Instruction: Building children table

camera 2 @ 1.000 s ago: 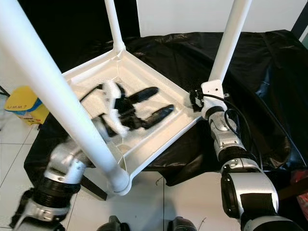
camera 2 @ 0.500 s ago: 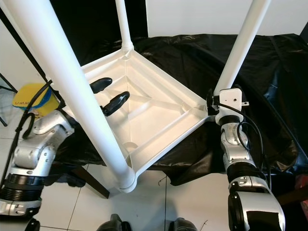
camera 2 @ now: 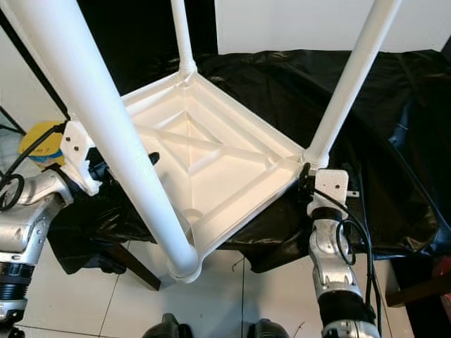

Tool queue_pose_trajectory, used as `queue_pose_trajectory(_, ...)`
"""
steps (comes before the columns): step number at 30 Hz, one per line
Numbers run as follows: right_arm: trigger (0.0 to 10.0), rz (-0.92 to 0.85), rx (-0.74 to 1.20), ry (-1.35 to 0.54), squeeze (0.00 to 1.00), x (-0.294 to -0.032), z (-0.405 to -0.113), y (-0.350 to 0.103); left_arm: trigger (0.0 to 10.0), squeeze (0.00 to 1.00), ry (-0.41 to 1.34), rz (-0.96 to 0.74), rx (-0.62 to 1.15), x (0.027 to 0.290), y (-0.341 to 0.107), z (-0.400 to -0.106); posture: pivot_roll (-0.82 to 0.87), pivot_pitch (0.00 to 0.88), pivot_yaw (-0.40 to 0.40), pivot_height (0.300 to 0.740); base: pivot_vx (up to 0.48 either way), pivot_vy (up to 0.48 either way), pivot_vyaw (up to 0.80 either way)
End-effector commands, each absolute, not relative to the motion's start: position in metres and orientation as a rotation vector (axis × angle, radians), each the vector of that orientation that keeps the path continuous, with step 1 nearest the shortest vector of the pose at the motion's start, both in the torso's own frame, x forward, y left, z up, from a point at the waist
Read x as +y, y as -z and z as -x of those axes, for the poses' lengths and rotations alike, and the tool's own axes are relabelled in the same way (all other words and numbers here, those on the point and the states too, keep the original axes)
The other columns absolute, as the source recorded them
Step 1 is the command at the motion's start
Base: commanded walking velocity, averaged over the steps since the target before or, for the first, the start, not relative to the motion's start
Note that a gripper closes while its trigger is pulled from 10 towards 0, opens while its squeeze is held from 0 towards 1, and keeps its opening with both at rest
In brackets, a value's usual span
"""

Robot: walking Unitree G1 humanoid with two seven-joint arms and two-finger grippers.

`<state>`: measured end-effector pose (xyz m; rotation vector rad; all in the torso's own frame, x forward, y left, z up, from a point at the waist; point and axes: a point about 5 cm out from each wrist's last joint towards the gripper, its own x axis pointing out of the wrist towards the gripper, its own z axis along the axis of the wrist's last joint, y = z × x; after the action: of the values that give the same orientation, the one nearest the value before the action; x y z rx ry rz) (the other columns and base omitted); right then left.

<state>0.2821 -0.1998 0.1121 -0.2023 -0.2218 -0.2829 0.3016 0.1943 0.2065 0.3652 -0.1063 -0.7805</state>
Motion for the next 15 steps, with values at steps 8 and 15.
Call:
queue_pose_trajectory(8, 10.0, 0.19, -0.076, 0.269, 0.0, -0.193, -0.263, -0.095, 10.0, 0.0, 0.837, -0.341, -0.027, 0.202, -0.192, -0.29, -0.06, 0.064, 0.018, 0.74, 0.0, 0.0, 0.0)
queue_pose_trajectory(15, 10.0, 0.178, 0.005, 0.184, 0.0, -0.179, -0.267, -0.089, 10.0, 0.0, 0.941, -0.478, 0.065, 0.202, -0.175, -0.292, -0.02, 0.072, -0.003, 0.74, 0.0, 0.0, 0.0)
